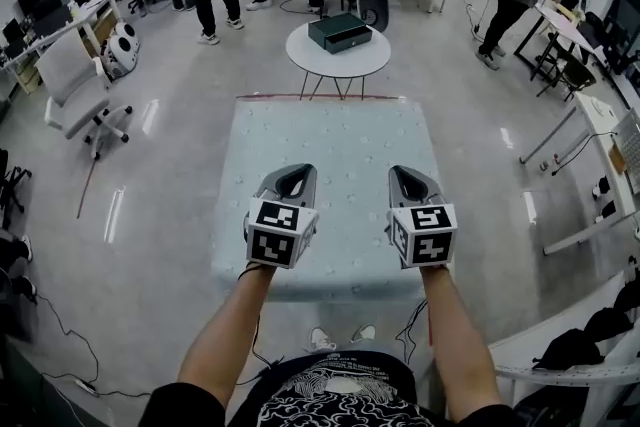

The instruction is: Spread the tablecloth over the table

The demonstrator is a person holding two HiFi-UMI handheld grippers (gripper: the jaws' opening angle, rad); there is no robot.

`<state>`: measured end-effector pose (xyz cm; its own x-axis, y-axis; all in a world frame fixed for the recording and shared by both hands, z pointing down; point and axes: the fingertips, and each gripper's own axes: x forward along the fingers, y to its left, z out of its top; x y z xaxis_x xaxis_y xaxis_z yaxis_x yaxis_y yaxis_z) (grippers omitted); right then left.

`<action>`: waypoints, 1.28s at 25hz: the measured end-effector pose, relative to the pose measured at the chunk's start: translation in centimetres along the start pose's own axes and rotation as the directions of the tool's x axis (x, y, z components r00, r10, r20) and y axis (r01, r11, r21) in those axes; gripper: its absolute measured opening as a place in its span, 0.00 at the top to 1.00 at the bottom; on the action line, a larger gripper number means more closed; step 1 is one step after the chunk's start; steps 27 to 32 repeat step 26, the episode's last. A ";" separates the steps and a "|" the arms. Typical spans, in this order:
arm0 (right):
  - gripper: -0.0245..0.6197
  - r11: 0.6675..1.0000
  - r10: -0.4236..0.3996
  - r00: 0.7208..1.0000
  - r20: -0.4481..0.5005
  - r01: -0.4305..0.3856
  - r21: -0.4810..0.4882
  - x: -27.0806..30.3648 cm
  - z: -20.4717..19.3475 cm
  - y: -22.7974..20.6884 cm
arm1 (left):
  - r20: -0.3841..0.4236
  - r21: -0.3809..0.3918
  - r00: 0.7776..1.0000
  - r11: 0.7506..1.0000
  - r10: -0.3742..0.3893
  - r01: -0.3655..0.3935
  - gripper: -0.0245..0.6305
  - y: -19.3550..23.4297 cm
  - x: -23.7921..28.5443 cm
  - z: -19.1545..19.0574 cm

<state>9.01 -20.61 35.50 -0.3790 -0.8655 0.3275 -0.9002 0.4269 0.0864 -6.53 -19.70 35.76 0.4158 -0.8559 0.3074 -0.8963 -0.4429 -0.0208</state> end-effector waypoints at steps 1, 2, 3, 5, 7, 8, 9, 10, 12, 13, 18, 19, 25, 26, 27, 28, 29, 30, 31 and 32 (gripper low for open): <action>0.95 1.000 0.004 1.000 0.007 -0.004 0.003 -0.3 0.1 0.4 | -0.002 -0.004 1.000 1.000 0.005 -0.005 0.96 0.1 -0.4 -0.1; 0.95 1.000 0.008 1.000 0.012 -0.008 0.005 -0.6 0.2 0.6 | -0.003 -0.008 1.000 1.000 0.010 -0.010 0.96 0.2 -0.7 -0.2; 0.95 1.000 0.010 1.000 0.016 -0.010 0.005 -0.9 0.3 0.9 | -0.003 -0.009 1.000 1.000 0.014 -0.014 0.96 0.3 -0.9 -0.2; 0.95 1.000 0.011 1.000 0.020 -0.011 0.009 -1.5 0.1 1.1 | -0.002 -0.010 1.000 1.000 0.020 -0.020 0.96 0.3 -1.4 -0.3; 0.95 1.000 0.009 1.000 0.022 -0.009 0.020 -2.1 -0.1 1.0 | 0.002 -0.013 1.000 1.000 0.024 -0.024 0.96 0.2 -1.8 -0.4; 0.95 1.000 0.009 1.000 0.024 -0.009 0.025 -2.4 -0.2 1.0 | 0.002 -0.015 1.000 1.000 0.026 -0.026 0.96 0.2 -2.0 -0.4; 0.95 1.000 0.010 1.000 0.025 -0.010 0.027 -2.7 -0.2 1.0 | 0.000 -0.018 1.000 0.999 0.028 -0.028 0.96 0.2 -2.2 -0.4; 0.95 1.000 0.011 1.000 0.027 -0.011 0.028 -2.9 -0.2 1.0 | -0.001 -0.020 1.000 0.999 0.029 -0.029 0.96 0.1 -2.4 -0.4; 0.95 1.000 0.011 0.999 0.030 -0.012 0.027 -3.2 -0.2 0.9 | 0.000 -0.020 1.000 0.999 0.028 -0.028 0.96 -0.1 -2.5 -0.4; 0.95 1.000 0.012 0.999 0.031 -0.013 0.024 -3.3 -0.2 0.9 | 0.002 -0.018 1.000 0.999 0.027 -0.027 0.96 -0.2 -2.6 -0.4; 0.95 1.000 0.019 0.999 0.035 -0.020 0.007 -3.7 -0.1 0.9 | 0.008 -0.021 0.999 0.999 0.035 -0.034 0.96 -0.5 -2.8 -0.5; 0.95 1.000 0.020 0.999 0.036 -0.020 0.008 -3.8 -0.1 0.9 | 0.008 -0.020 0.999 0.999 0.034 -0.034 0.96 -0.7 -2.8 -0.4; 0.95 1.000 0.028 0.999 0.034 -0.028 0.009 -4.1 -0.2 1.1 | 0.004 -0.023 0.999 0.999 0.039 -0.038 0.96 -1.1 -3.2 -0.7; 0.95 1.000 0.029 0.999 0.033 -0.030 0.008 -4.1 -0.3 1.1 | 0.002 -0.025 0.999 0.999 0.040 -0.039 0.96 -1.1 -3.3 -0.8; 0.95 1.000 0.029 0.999 0.033 -0.030 0.008 -4.1 -0.3 1.1 | 0.002 -0.025 0.999 0.999 0.040 -0.039 0.96 -1.1 -3.3 -0.8; 0.95 1.000 0.029 0.999 0.033 -0.030 0.008 -4.1 -0.3 1.1 | 0.002 -0.025 0.999 0.999 0.040 -0.039 0.96 -1.1 -3.3 -0.8; 0.95 1.000 0.029 0.999 0.033 -0.030 0.008 -4.1 -0.3 1.1 | 0.002 -0.025 0.999 0.999 0.040 -0.039 0.96 -1.1 -3.3 -0.8; 0.95 1.000 0.029 0.999 0.033 -0.030 0.008 -4.1 -0.3 1.1 | 0.002 -0.025 0.999 0.999 0.040 -0.039 0.96 -1.1 -3.3 -0.8; 0.95 1.000 0.029 0.999 0.033 -0.030 0.008 -4.1 -0.3 1.1 | 0.002 -0.025 0.999 0.999 0.040 -0.039 0.96 -1.1 -3.3 -0.8; 0.95 1.000 0.029 0.999 0.033 -0.030 0.008 -4.1 -0.3 1.1 | 0.002 -0.025 0.999 0.999 0.040 -0.039 0.96 -1.1 -3.3 -0.8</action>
